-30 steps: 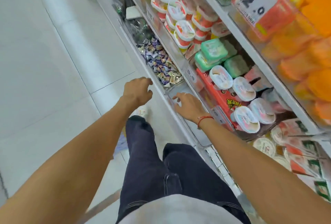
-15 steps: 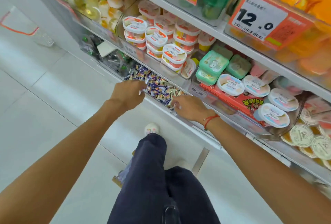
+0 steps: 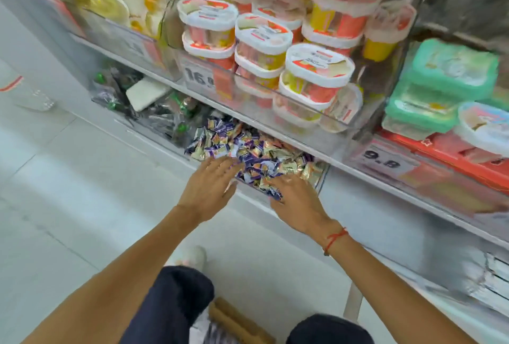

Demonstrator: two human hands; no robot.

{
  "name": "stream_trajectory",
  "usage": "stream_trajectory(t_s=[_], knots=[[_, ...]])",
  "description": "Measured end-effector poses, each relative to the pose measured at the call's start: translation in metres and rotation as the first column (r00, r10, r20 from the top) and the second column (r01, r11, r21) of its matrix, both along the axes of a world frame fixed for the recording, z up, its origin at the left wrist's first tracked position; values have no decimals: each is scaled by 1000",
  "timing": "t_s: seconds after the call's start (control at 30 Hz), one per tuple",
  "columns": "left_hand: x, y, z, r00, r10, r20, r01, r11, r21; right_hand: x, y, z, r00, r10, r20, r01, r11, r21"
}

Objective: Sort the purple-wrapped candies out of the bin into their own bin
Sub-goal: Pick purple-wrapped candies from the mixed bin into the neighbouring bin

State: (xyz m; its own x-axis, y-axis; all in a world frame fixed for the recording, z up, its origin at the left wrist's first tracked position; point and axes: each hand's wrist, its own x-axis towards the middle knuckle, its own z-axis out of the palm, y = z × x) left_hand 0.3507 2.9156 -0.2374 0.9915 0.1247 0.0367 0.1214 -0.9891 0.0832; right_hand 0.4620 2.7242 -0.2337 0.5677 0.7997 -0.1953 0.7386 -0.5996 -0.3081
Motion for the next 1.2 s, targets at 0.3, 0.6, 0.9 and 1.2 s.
stream_trajectory(t_s=[0.3, 0.6, 0.9, 1.2], knots=[[8, 27, -138, 869, -261, 420, 242, 965, 100, -28, 6, -127, 923, -116, 368, -39, 921, 387], [22, 24, -154, 742, -233, 629, 242, 968, 74, -34, 9, -138, 913, -224, 341, 9, 847, 532], [24, 27, -149, 743, -305, 595, 218, 952, 216, -34, 15, -124, 912, -192, 363, 31, 914, 403], [14, 55, -144, 774, -118, 622, 29, 988, 151, -33, 6, -118, 826, -216, 520, 2, 925, 380]])
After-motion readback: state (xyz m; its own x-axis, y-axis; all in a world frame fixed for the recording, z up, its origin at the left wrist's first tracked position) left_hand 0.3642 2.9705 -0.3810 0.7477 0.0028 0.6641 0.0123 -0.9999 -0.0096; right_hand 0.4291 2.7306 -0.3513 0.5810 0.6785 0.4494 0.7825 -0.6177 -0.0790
